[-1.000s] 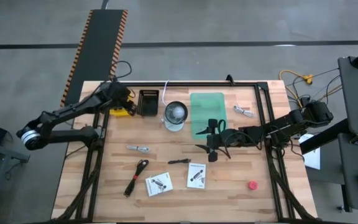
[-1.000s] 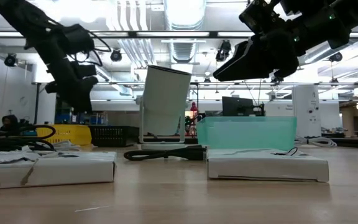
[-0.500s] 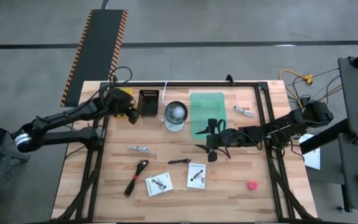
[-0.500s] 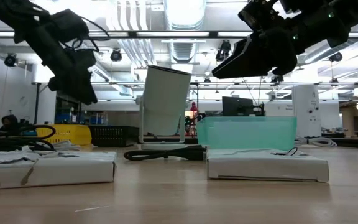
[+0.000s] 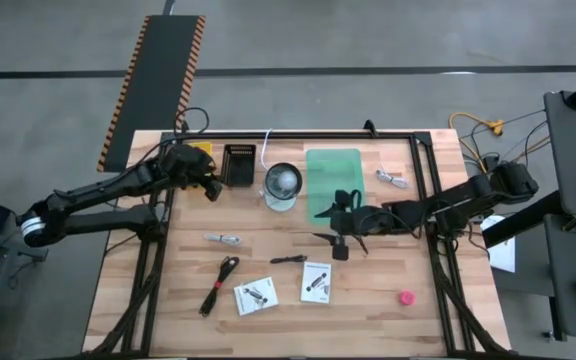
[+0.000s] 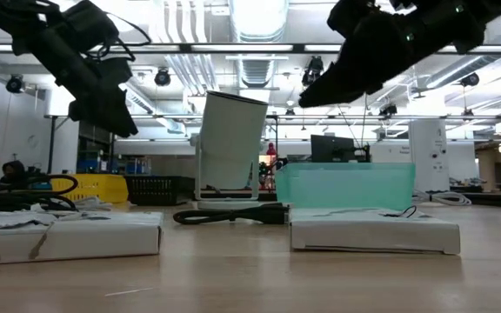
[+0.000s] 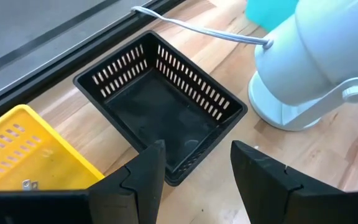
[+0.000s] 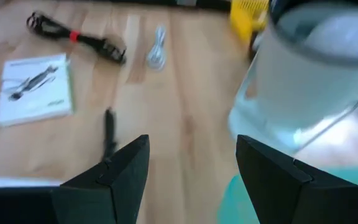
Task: Pick and place items into bin
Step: Put the pink charger adapter into the yellow bin
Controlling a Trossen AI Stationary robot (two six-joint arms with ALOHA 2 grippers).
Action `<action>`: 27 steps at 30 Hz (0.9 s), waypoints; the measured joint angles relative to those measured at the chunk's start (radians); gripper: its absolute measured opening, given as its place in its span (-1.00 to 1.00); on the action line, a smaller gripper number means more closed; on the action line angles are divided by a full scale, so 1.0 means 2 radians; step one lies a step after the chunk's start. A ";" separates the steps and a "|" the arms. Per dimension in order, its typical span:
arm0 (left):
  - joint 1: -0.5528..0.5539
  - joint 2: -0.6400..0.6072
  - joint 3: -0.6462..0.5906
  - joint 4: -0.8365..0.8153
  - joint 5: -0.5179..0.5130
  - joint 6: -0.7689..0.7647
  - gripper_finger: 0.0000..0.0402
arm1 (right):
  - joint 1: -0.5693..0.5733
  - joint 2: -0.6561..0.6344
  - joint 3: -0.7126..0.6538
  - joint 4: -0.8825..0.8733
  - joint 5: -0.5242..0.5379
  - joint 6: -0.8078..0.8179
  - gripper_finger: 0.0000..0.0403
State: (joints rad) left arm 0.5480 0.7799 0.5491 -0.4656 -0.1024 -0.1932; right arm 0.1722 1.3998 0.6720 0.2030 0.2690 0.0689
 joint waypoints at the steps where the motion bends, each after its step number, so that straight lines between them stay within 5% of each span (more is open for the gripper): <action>1: 0.000 0.000 0.000 0.000 0.000 0.000 -0.17 | 0.000 0.000 0.013 -0.032 -0.008 0.019 0.12; 17: 0.000 0.004 0.000 0.000 0.000 0.000 -0.17 | 0.115 0.004 0.156 -0.405 -0.017 0.225 0.12; 27: 0.000 0.004 0.000 0.000 0.000 0.000 -0.17 | 0.201 0.004 0.167 -0.522 -0.044 0.409 0.12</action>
State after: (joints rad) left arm 0.5480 0.7887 0.5491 -0.4656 -0.1017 -0.1940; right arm 0.5741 1.4071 1.0061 -0.8408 0.1815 0.8876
